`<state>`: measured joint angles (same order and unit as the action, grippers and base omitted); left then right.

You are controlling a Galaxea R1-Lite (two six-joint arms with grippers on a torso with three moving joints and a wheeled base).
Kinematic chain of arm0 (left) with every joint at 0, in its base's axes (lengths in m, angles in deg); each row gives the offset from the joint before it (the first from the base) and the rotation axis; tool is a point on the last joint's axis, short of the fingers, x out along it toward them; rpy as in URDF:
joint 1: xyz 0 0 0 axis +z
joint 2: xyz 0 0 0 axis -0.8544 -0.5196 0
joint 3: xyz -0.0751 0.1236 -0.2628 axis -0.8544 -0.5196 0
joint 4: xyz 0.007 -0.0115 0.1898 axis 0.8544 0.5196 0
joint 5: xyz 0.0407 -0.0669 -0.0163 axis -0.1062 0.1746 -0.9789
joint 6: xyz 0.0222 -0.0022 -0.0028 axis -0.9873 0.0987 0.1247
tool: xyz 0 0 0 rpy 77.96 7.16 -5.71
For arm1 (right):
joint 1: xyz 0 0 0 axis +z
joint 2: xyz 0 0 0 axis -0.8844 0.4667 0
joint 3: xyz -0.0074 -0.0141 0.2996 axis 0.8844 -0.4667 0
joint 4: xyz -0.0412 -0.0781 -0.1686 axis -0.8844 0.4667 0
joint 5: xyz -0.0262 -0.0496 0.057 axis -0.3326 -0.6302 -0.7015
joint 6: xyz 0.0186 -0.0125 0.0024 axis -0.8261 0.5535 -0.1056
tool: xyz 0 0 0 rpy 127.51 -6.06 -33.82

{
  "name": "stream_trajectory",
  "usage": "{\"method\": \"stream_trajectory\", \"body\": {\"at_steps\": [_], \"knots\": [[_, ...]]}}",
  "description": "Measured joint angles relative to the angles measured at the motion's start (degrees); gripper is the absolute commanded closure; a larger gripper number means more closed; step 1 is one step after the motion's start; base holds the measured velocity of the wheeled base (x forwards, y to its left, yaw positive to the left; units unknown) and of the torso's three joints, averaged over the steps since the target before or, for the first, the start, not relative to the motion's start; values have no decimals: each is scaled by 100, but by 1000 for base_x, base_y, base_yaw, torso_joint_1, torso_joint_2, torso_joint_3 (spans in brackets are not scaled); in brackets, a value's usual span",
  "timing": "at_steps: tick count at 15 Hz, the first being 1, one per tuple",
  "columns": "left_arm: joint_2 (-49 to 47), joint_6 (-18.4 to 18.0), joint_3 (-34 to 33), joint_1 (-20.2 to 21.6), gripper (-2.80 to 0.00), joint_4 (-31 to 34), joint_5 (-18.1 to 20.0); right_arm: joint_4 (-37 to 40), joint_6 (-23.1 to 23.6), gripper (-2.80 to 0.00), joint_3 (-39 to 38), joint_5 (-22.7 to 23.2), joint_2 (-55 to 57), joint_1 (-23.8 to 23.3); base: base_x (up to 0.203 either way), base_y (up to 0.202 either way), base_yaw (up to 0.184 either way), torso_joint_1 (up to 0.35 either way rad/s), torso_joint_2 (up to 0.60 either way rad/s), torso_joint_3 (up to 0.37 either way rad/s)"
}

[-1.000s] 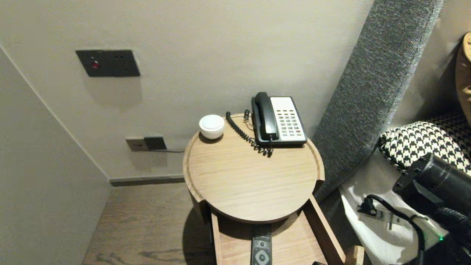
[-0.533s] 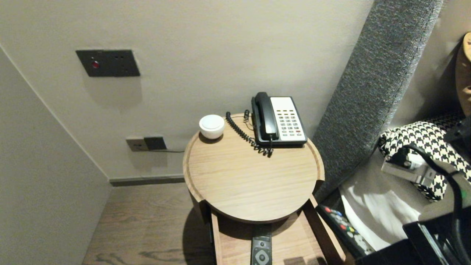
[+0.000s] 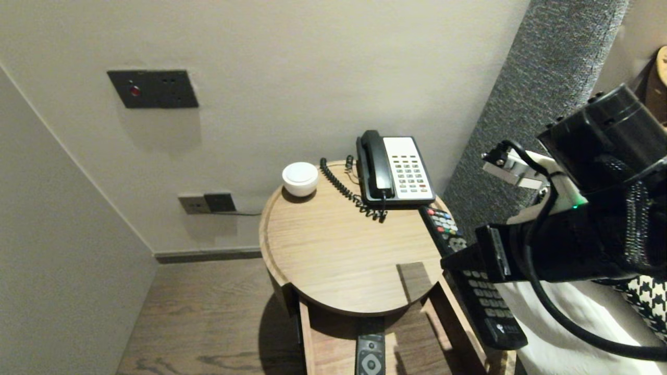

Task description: Take the remote control out of the drawer one by one and place them on the table

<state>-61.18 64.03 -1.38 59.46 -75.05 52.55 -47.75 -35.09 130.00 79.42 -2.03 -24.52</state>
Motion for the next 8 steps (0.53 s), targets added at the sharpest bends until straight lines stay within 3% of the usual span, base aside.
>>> {"method": "stream_trajectory", "body": {"at_steps": [8], "knots": [[0, 0, 0, 0, 0, -1, -6, -59, 276, 0, 1347, -46, 1501, 182, 0, 0, 0, 0, 0, 0]]}}
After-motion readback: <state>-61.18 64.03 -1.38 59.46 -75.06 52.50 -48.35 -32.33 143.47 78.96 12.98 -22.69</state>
